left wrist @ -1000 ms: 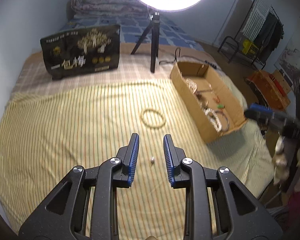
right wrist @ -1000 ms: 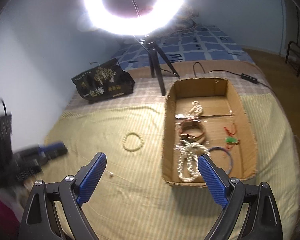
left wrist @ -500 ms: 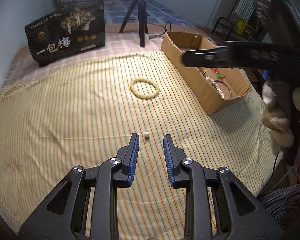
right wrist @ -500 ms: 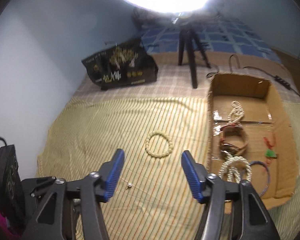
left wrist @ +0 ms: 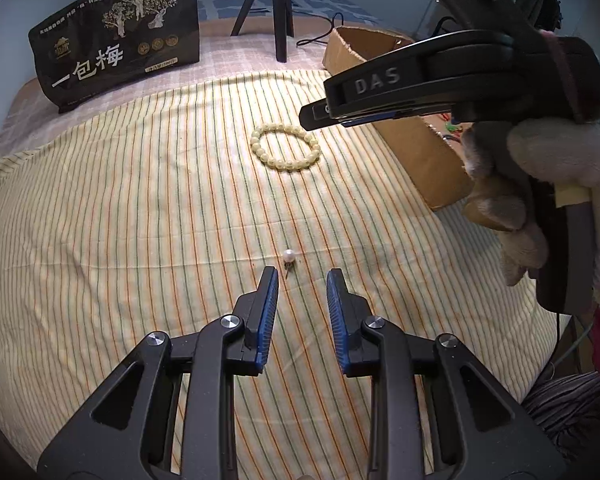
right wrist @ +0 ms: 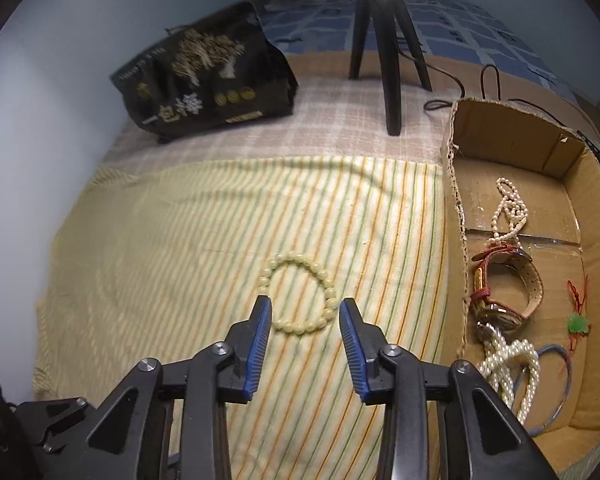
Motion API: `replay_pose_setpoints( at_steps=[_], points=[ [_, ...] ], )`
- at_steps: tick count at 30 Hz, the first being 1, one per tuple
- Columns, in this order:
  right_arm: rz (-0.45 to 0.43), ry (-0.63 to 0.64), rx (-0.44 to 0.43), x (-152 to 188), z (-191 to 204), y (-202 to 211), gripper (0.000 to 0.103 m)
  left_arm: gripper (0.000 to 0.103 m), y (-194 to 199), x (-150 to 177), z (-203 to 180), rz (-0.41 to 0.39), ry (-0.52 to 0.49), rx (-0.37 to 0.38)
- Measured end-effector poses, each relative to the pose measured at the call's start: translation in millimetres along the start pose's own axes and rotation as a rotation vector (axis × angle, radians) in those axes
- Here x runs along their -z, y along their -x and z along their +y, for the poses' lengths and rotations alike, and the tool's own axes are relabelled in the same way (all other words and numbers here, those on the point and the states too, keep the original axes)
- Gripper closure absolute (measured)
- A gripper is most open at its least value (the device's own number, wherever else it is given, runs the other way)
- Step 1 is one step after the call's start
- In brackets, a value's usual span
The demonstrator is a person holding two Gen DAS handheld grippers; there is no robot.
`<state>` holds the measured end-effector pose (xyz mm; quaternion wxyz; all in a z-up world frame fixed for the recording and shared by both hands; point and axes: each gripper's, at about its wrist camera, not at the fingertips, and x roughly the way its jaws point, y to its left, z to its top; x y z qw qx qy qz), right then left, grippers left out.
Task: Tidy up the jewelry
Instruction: 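Move right tool to the cream bead bracelet while left tool approaches the single pearl, then close right tool on the bead bracelet while left tool closes on the pearl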
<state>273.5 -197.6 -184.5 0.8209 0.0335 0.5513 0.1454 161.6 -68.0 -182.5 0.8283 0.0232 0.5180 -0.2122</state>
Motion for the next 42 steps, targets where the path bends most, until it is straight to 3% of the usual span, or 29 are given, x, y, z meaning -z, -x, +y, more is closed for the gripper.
replay_pose_setpoints(
  at_steps=[2,24,28,35,42],
  points=[
    [0.002,0.000,0.014,-2,-2,-6,0.072,0.079,-7,-1,-1,0.009,-0.006,-0.004],
    [0.026,0.087,0.103,-5,10,-39,0.078,0.079,-42,-6,2,0.052,-0.027,-0.042],
    [0.028,0.104,0.122,-5,13,-43,0.080,0.086,-46,-8,5,0.057,-0.018,-0.049],
    [0.013,0.107,0.132,-3,12,-44,0.097,0.097,-46,-8,8,0.053,-0.027,-0.061],
    [-0.007,0.109,0.131,0,11,-41,0.098,0.098,-47,-8,8,0.042,-0.035,-0.068]
  ],
)
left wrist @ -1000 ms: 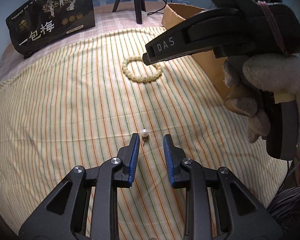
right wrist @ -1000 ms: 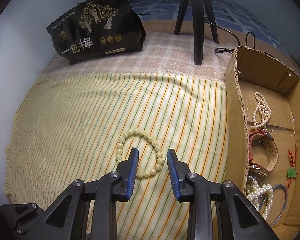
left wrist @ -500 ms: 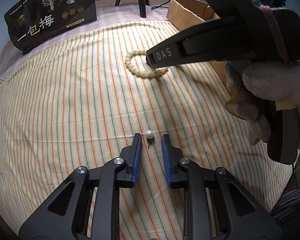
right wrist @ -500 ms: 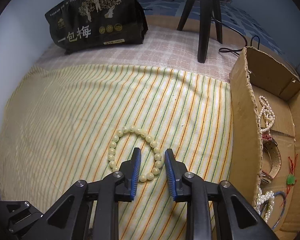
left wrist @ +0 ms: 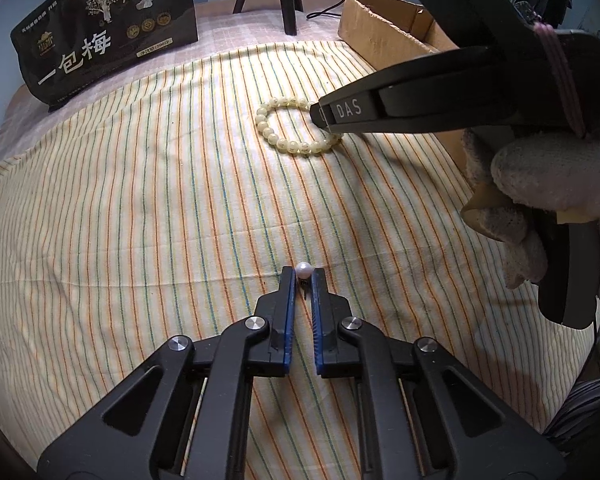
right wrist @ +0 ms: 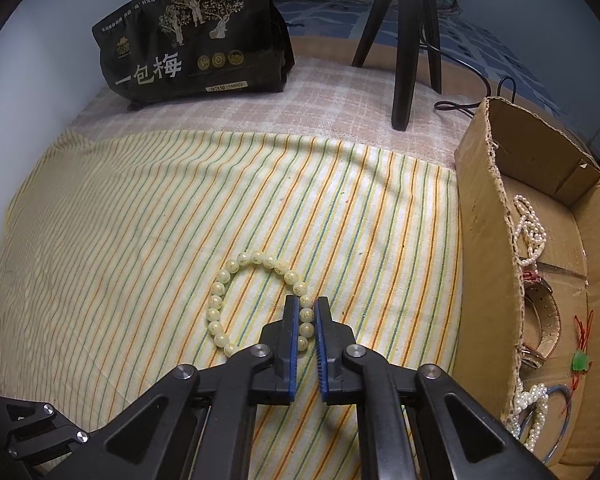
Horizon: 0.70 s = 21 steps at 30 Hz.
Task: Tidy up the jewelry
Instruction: 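Close right tool on the bead bracelet while left tool closes on the pearl, then carry the bracelet in right tool while left tool carries the pearl to the box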
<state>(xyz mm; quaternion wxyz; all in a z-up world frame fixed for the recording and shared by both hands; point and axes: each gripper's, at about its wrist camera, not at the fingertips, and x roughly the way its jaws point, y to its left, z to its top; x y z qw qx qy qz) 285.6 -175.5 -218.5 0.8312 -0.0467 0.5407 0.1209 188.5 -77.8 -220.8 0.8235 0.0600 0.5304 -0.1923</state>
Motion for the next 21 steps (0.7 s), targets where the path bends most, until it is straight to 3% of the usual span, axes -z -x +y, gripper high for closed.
replay_pose_setpoints(
  at_steps=[21],
  points=[
    [-0.103,-0.046,-0.083,-7,-7,50,0.098,0.098,38,6,-3,-0.065,0.021,0.014]
  ],
)
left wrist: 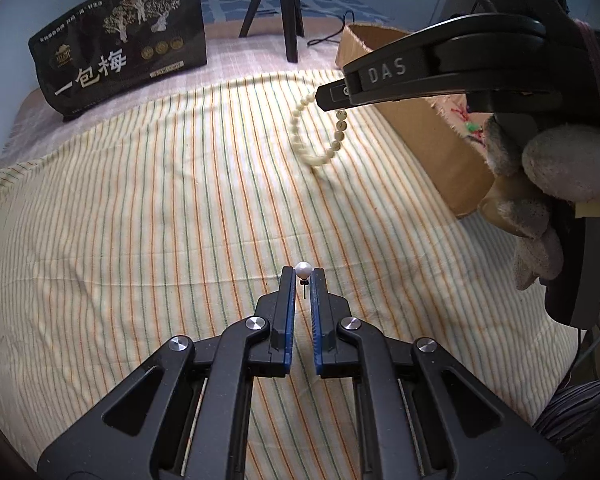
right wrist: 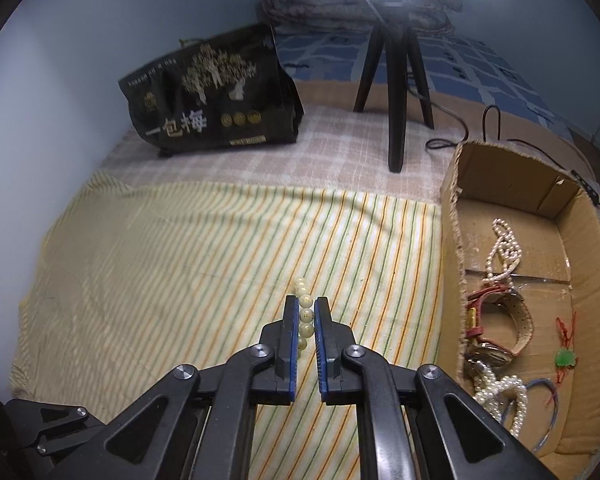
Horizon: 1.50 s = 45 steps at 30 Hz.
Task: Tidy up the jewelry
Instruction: 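Carry the bracelet in right tool while left tool carries the pearl to the box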
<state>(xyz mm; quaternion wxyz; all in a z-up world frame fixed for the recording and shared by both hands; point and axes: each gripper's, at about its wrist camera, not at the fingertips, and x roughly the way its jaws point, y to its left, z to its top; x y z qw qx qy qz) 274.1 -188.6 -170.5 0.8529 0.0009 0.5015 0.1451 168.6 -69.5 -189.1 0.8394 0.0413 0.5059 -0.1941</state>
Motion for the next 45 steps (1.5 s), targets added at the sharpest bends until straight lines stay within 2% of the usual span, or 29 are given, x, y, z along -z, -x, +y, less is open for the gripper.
replay_pose_setpoints(
  at_steps=[18,30,37,45],
  points=[
    [-0.115,-0.021,-0.023,5,-5,90,0.098,0.098,50,-24,-28,-0.114,0.012,0.070],
    [-0.187,-0.134,0.019,16,-73,149,0.098,0.098,62,-44,-56,-0.165,0.008,0.124],
    [-0.197,-0.186,0.062,24,-113,160,0.098,0.098,58,-60,-79,-0.185,-0.010,0.147],
    [-0.203,-0.213,0.091,22,-142,162,0.098,0.098,45,-77,-110,-0.190,-0.024,0.187]
  ],
)
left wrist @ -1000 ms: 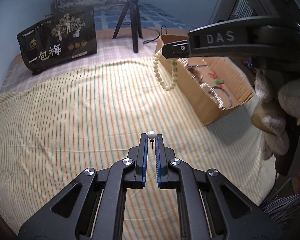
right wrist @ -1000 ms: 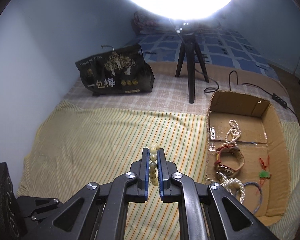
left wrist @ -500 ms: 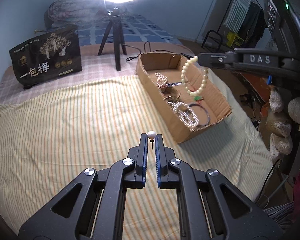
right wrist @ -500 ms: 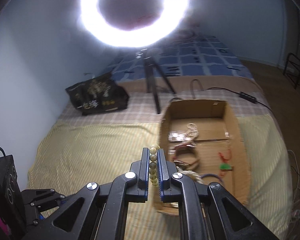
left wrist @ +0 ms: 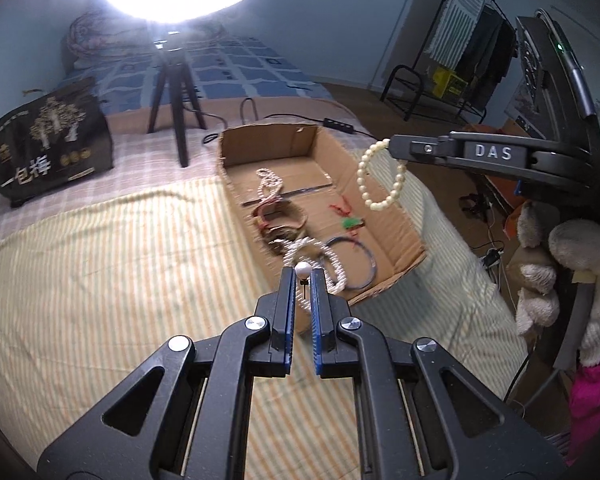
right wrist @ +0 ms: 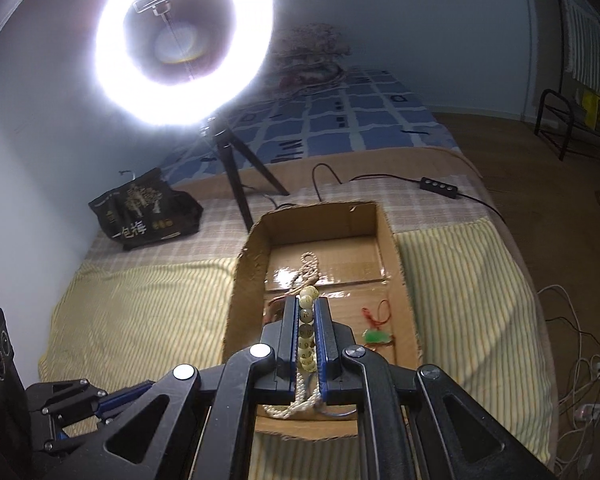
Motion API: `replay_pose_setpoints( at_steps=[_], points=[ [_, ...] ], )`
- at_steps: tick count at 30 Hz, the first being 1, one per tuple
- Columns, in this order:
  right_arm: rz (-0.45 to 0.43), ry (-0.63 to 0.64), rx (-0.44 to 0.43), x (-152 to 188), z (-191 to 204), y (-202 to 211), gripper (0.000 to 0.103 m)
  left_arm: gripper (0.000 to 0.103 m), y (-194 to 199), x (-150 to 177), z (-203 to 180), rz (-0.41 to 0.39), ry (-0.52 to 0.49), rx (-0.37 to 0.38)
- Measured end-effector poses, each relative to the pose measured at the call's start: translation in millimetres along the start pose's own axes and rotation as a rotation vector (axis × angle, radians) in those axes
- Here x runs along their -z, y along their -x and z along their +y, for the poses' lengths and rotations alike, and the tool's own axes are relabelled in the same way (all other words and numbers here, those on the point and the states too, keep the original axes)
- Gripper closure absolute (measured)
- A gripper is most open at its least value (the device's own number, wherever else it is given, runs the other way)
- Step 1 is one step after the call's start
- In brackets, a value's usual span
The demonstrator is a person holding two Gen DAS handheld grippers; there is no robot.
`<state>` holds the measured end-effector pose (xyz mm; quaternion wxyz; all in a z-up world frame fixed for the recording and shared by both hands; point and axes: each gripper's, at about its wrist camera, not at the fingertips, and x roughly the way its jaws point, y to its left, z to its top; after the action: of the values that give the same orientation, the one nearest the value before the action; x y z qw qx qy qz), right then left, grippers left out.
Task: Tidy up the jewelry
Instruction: 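Carry the bracelet in right tool while left tool carries the pearl to the box, then open right tool dropping the bracelet in the box while left tool drops the pearl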
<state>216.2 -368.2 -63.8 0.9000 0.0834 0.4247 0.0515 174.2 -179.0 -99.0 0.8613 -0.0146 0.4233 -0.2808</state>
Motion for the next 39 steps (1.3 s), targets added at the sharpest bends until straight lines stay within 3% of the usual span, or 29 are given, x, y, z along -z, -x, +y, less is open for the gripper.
replay_pose_setpoints(
  at_steps=[26,39],
  points=[
    [0.030,-0.051,0.004,-16,-39,-63,0.098,0.098,-73,-24,-21,0.042,-0.010,0.010],
    [0.051,-0.042,0.004,-13,-46,-76,0.094,0.098,-88,-22,-32,0.078,-0.036,0.013]
  ],
)
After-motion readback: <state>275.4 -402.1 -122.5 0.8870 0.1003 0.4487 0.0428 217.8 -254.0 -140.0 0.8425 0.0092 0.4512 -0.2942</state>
